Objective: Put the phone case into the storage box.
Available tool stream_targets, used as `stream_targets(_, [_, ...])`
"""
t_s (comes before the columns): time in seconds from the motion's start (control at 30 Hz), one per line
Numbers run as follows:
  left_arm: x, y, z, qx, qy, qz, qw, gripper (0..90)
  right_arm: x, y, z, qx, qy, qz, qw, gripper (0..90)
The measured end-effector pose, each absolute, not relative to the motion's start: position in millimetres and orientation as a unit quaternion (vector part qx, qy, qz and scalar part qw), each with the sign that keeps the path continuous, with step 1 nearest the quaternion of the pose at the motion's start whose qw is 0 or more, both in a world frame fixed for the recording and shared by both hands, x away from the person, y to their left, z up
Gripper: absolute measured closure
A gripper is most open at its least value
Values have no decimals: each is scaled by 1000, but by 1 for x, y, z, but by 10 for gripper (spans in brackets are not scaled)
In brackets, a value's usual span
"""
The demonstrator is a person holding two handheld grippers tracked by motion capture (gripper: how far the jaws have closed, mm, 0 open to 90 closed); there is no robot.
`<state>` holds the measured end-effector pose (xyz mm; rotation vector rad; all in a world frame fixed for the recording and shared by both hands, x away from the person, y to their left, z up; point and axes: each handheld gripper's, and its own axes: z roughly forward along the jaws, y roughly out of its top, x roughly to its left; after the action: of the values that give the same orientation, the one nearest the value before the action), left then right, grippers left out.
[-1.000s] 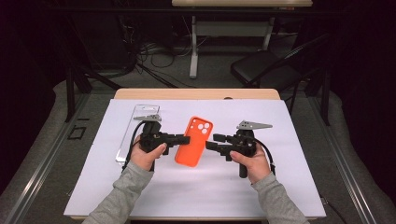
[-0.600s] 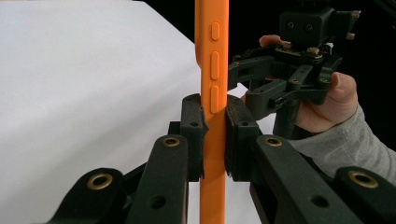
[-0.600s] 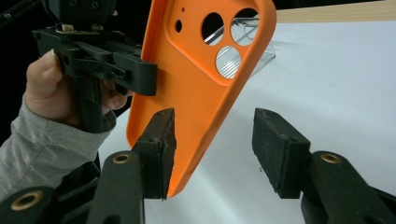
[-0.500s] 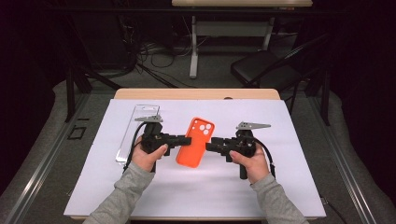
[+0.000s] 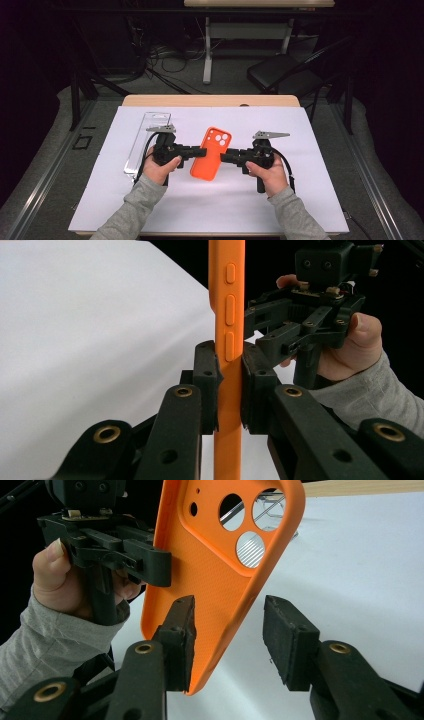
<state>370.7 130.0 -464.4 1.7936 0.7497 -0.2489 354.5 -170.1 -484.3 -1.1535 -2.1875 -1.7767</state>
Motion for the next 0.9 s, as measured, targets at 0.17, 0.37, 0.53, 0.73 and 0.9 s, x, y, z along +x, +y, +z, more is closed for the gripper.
stream_targets(0.17, [370,130,-464,760,317,-105,558,802,355,-170,-485,-378,-718,-582,52,603])
stream_targets(0.37, [370,128,-465,760,316,-106,557,803,355,-170,-485,-383,-713,-584,60,620])
stream_targets(0.53, [370,128,-465,760,316,-106,558,802,355,-170,-486,-387,-712,-582,64,659])
stream_targets(0.73, [370,128,-465,760,314,-106,559,803,355,-171,-487,-393,-708,-583,66,700])
stream_targets(0.9, [369,127,-466,760,314,-108,558,803,355,-171,-487,-396,-708,-581,68,722])
